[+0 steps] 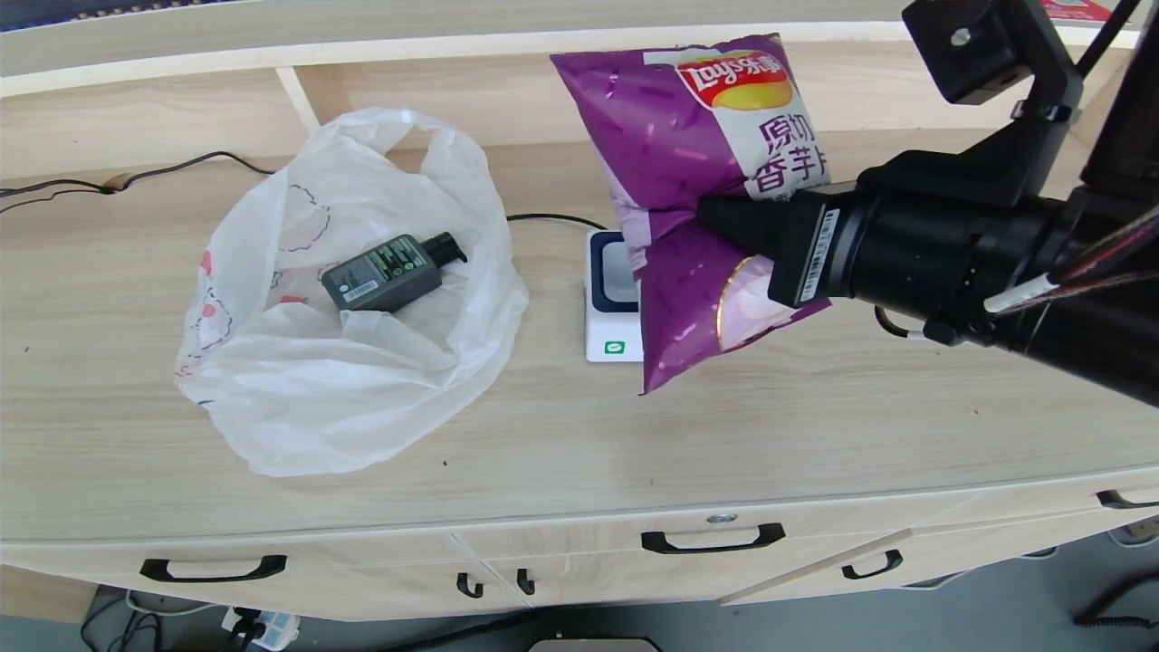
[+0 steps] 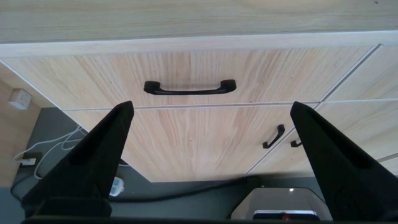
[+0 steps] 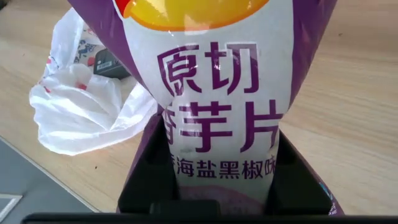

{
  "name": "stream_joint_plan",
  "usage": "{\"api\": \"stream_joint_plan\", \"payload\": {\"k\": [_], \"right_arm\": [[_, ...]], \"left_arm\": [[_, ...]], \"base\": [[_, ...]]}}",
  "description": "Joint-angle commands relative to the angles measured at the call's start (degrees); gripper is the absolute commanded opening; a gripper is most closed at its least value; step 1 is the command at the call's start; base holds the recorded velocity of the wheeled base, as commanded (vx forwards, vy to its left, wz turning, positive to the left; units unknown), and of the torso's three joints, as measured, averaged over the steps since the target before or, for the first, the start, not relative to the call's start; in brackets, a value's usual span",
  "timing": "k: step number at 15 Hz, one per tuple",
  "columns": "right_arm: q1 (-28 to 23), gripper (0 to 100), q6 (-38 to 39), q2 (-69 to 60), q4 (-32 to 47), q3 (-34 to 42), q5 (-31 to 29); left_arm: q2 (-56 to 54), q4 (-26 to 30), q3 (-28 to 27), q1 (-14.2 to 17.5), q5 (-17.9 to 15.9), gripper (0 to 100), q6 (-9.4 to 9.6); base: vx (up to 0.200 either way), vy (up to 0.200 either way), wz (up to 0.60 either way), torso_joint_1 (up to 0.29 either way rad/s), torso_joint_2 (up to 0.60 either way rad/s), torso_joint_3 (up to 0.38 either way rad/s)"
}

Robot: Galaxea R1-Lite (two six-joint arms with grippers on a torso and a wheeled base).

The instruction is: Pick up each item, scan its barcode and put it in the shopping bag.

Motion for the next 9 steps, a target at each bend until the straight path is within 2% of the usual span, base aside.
{"api": "stream_joint_plan", "payload": {"k": [1,5,9], "right_arm": [[0.2,0,-0.7,2.5,-0.1,-2.5,-0.6],[0.4,0,-0.8,6.6,-2.4,-6.2,-1.5],[0.3,0,-2.3,8.2,-4.1,-6.1,-1.6]], "left_arm": [[0.1,0.0,0.0,0.0,0.0,100,-0.01],[0.0,0.0,0.0,0.0,0.0,100,-0.01],[0.0,0.0,0.0,0.0,0.0,100,-0.01]], "base": [[0.0,0.0,0.0,0.0,0.0,0.0],[0.0,0.0,0.0,0.0,0.0,0.0],[0.0,0.0,0.0,0.0,0.0,0.0]]}}
